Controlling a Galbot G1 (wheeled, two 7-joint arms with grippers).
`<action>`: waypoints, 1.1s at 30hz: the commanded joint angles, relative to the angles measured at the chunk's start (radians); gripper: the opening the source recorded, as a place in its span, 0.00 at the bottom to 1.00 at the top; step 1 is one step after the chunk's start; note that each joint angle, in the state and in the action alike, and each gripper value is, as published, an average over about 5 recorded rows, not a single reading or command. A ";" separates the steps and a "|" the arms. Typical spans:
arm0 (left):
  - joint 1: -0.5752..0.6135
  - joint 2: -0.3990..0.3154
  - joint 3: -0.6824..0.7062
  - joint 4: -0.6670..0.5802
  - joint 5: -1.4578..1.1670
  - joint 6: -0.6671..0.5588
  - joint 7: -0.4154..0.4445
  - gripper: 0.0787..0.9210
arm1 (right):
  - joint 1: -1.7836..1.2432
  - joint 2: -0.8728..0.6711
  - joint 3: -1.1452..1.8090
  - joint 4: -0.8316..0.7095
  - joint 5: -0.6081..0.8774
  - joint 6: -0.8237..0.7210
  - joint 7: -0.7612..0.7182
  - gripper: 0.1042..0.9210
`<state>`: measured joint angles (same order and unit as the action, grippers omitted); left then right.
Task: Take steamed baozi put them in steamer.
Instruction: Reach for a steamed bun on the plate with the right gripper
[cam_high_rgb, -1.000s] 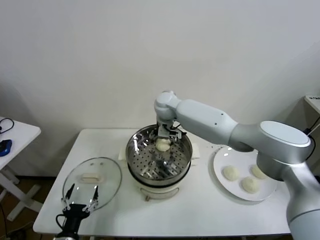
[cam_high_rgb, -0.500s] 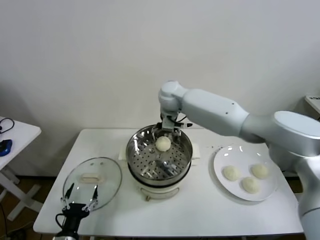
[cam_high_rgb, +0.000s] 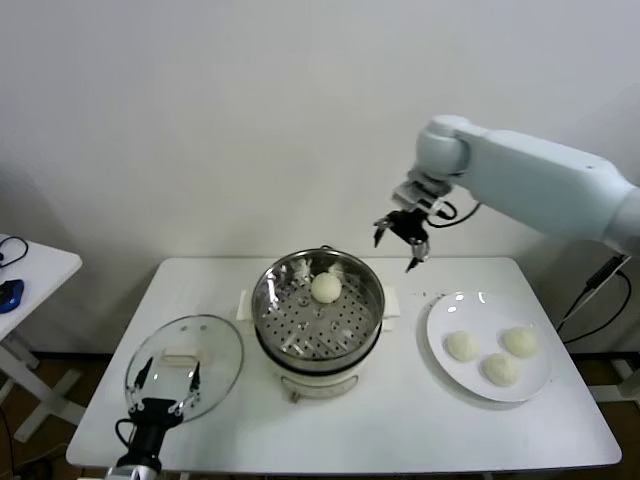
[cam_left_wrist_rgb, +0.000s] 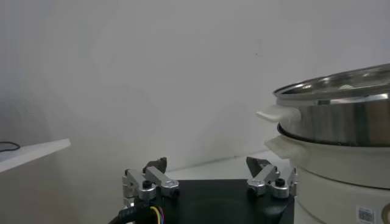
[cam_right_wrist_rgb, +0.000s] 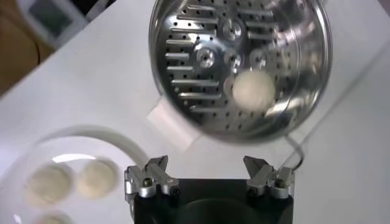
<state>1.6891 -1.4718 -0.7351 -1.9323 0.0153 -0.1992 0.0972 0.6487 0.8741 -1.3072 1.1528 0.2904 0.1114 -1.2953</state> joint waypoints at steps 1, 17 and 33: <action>0.009 0.000 0.000 -0.006 -0.002 -0.005 0.001 0.88 | -0.165 -0.236 0.062 0.003 -0.017 -0.132 0.010 0.88; 0.002 0.002 -0.006 -0.006 0.002 0.003 0.002 0.88 | -0.518 -0.197 0.312 -0.097 -0.210 -0.112 0.087 0.88; 0.001 0.005 -0.006 0.018 0.004 -0.002 0.002 0.88 | -0.596 -0.113 0.355 -0.177 -0.256 -0.085 0.125 0.88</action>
<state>1.6902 -1.4674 -0.7417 -1.9198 0.0180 -0.2003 0.0985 0.1147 0.7399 -0.9893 1.0117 0.0644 0.0208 -1.1875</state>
